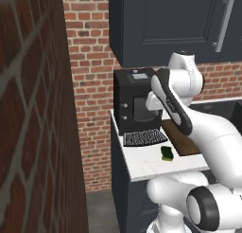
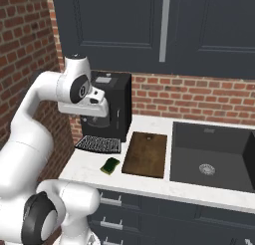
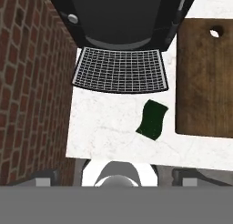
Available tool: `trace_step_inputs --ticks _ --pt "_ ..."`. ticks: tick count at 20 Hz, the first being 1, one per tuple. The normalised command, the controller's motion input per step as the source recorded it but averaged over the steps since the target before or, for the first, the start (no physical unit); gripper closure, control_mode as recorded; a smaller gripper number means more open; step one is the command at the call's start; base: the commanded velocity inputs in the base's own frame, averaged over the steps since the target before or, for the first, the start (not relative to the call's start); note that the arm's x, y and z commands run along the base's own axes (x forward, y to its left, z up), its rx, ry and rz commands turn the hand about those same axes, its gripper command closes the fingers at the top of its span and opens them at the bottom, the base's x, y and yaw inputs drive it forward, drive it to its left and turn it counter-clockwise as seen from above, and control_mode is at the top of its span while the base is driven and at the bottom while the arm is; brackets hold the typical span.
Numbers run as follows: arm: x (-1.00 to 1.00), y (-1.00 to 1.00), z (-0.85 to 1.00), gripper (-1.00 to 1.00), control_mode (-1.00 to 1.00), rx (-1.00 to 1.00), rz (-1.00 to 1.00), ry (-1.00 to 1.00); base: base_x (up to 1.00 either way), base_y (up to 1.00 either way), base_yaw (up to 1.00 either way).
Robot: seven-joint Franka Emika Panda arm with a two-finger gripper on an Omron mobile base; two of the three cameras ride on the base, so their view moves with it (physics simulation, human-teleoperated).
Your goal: Pick up the sponge from the counter and clean the cutting board by briefly scrubbing or pressing down on the cutting board. Once finished, release the sponge.
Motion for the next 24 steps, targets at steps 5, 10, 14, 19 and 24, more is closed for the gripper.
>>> trace_step_inputs --ticks 5,10,14,19,24 --pt "-0.35 -0.26 -0.32 -1.0 -1.0 -0.04 0.01 0.01 0.0 0.0 0.0" --pt "-0.15 -0.07 -0.34 -1.0 -1.0 -0.04 -0.01 0.0 0.0 0.0 0.0" --pt "0.0 -0.02 -0.32 -1.0 -1.0 -0.04 0.0 0.05 0.0 0.0 0.0" --pt "0.0 -0.08 -0.25 -1.0 -1.0 -0.04 -0.03 0.01 0.0 0.0 0.0" --pt "0.0 -0.29 -0.37 -1.0 -1.0 0.1 -0.08 0.0 0.0 0.0 0.0"
